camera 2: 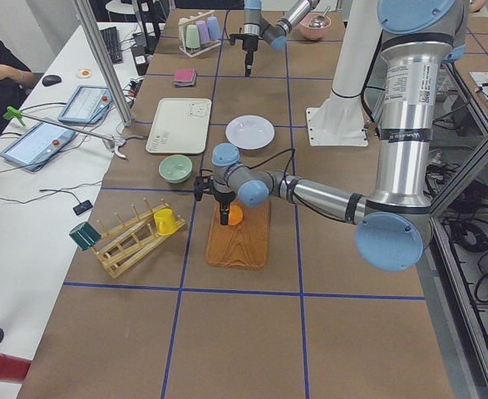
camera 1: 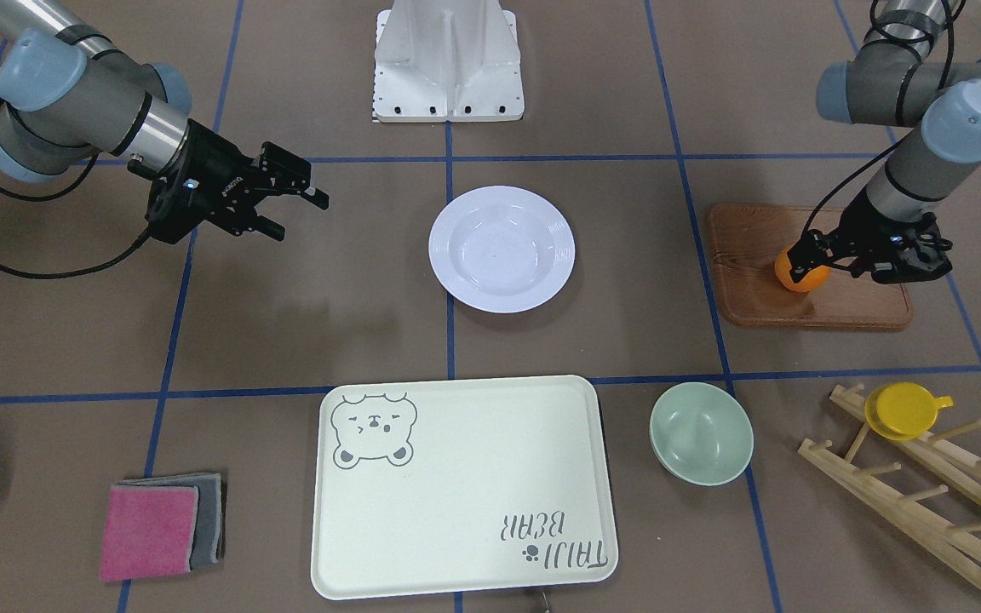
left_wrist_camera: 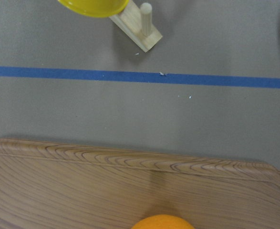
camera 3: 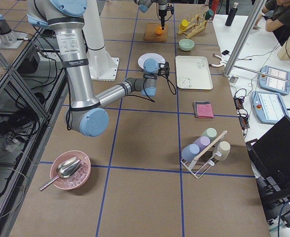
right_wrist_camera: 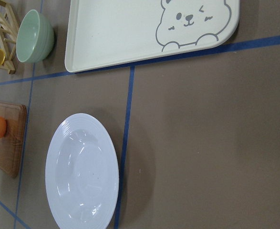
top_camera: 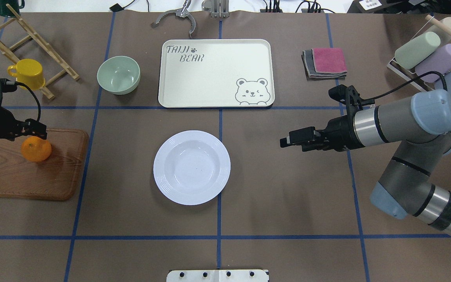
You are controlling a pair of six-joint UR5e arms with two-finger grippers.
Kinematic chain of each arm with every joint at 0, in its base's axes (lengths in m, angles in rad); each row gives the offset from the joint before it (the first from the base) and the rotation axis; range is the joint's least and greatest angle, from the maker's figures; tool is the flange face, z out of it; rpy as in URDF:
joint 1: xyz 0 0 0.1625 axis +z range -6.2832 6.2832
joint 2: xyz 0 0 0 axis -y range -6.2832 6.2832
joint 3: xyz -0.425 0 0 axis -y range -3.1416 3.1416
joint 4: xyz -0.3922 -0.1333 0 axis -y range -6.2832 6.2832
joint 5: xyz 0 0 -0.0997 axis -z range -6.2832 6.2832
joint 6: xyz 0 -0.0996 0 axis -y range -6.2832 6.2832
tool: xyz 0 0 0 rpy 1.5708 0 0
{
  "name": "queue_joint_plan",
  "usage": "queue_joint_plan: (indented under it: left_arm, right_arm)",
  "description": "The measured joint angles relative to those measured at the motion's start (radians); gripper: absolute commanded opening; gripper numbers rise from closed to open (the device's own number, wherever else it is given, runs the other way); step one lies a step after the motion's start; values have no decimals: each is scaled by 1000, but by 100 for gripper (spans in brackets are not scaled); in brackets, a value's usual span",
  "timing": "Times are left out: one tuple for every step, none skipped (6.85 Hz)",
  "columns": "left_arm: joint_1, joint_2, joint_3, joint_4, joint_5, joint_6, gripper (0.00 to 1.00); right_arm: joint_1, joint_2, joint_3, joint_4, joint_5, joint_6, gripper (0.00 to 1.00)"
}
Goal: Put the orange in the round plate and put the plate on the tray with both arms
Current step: 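Lower the left gripper onto the orange while the right gripper reaches toward the plate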
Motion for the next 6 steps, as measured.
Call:
queue_joint_plan:
  left_arm:
    - [19,3,5,-18,0,-28,97]
    - [32,7,15,-43,0,-49,97]
    - [45,16,23,-69,0,-67,92]
    - [56,29,27,-91,0,-78,81]
    - [61,36,27,-104,0,-89,71]
    - [63,36,25,-107,-2,-96,71]
  right_arm:
    - [-6,0,1,0,-8,1,99]
    - [-11,0,2,1,-14,2,100]
    - [-16,0,4,1,-21,6,99]
    - [-24,0,4,1,-32,10,99]
    - [-34,0,4,1,-46,11,99]
    - [-43,2,4,1,-56,12,99]
